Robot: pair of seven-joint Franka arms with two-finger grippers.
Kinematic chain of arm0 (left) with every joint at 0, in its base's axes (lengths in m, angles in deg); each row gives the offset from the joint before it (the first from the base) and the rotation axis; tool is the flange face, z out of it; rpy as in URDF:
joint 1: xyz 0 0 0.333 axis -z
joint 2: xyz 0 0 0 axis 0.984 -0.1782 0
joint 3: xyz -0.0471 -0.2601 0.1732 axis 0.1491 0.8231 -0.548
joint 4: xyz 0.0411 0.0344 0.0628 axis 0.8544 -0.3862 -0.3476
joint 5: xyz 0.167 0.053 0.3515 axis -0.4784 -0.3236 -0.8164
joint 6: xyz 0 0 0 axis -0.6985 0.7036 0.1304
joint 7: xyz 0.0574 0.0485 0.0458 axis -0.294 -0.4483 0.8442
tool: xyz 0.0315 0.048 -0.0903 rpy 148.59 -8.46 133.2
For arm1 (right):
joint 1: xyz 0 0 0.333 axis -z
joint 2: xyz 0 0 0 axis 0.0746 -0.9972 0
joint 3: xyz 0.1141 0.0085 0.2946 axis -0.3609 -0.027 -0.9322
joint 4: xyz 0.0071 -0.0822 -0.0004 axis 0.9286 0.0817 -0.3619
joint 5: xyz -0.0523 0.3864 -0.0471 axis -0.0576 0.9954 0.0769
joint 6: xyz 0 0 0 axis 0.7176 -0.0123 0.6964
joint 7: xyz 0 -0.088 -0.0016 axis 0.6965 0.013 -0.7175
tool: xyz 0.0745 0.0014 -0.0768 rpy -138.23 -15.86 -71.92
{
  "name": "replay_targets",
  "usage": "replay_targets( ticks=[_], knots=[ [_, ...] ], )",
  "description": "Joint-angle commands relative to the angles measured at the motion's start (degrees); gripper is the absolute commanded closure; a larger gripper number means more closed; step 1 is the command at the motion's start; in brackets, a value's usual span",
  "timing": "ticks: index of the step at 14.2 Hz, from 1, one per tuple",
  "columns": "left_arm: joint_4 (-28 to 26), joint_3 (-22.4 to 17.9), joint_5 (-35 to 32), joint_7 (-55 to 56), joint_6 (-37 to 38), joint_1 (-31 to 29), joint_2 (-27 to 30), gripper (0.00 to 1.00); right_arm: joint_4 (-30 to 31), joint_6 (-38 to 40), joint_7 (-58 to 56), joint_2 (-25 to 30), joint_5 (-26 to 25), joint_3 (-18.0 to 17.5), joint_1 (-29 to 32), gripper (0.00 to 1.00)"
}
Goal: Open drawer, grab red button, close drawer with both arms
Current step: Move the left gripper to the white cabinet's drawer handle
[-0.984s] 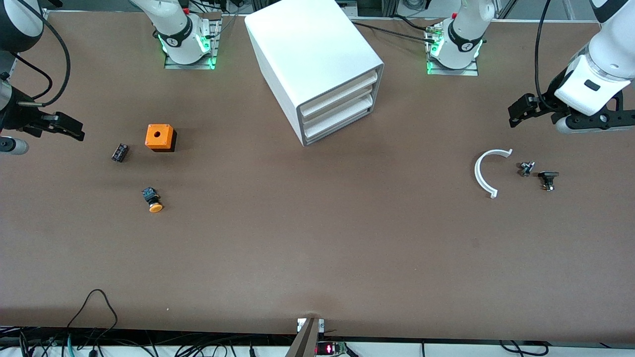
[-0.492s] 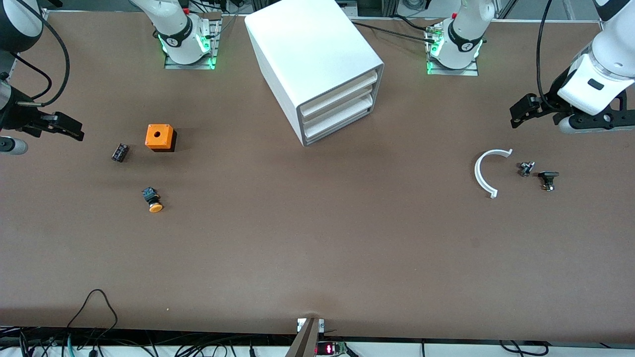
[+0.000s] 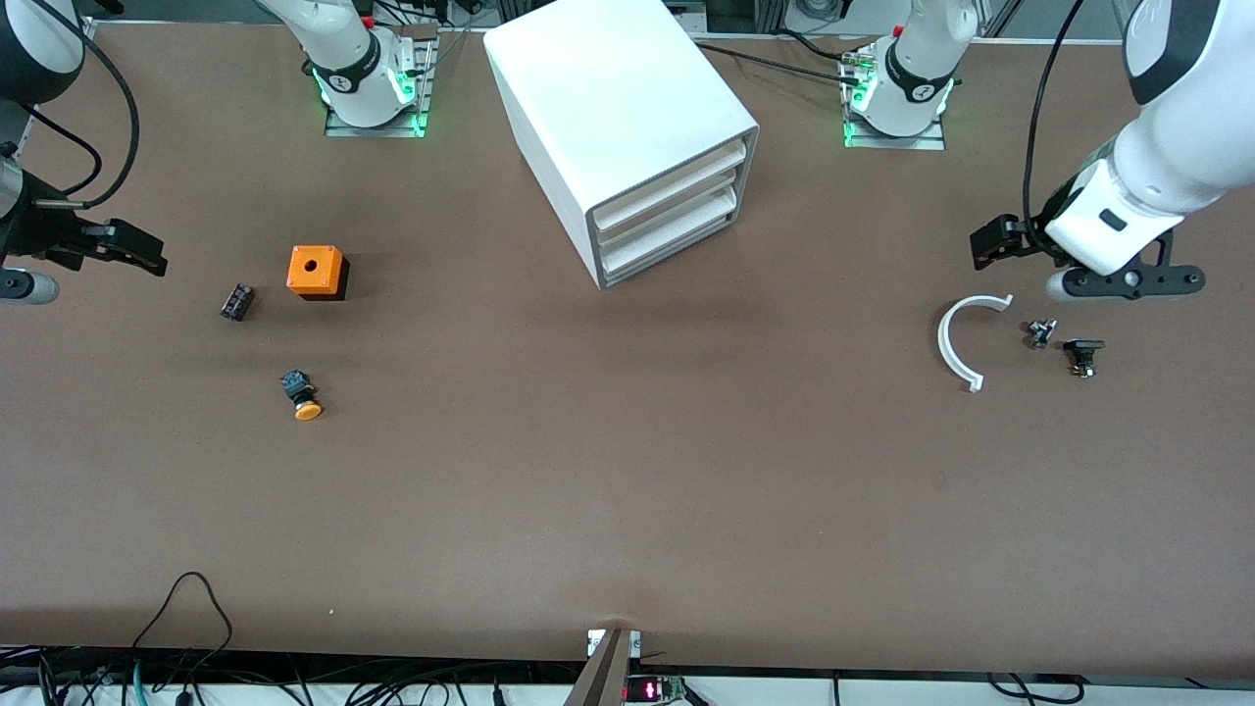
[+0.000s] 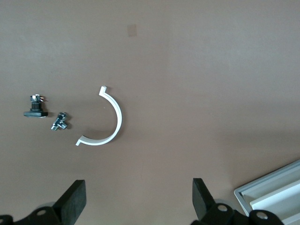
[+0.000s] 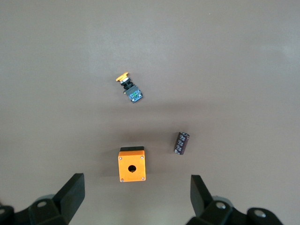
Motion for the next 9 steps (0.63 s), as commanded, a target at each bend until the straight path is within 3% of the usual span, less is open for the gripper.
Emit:
replay_targets(
  ticks=[1, 4, 6, 9],
  knots=[
    [3.1, 0.3, -0.1, -0.8, 2.7, 0.1, -6.1, 0.00, 1.0, 0.3, -0.7, 1.0, 1.2, -0.6, 0.9, 0.00],
    [1.9, 0.9, 8.9, -2.4, 2.4, 0.0, -11.2, 0.00, 1.0, 0.4, -1.0, 1.0, 1.2, -0.6, 0.9, 0.00],
    [-1.3, 0.9, 19.0, -3.3, 2.2, -0.2, -14.7, 0.00, 1.0, 0.3, -1.0, 1.0, 1.2, -0.6, 0.9, 0.00],
    [-9.9, 2.5, 36.9, -13.6, -2.4, 0.0, -19.2, 0.00, 1.0, 0.4, -1.1, 1.0, 1.2, -0.6, 0.9, 0.00]
  ],
)
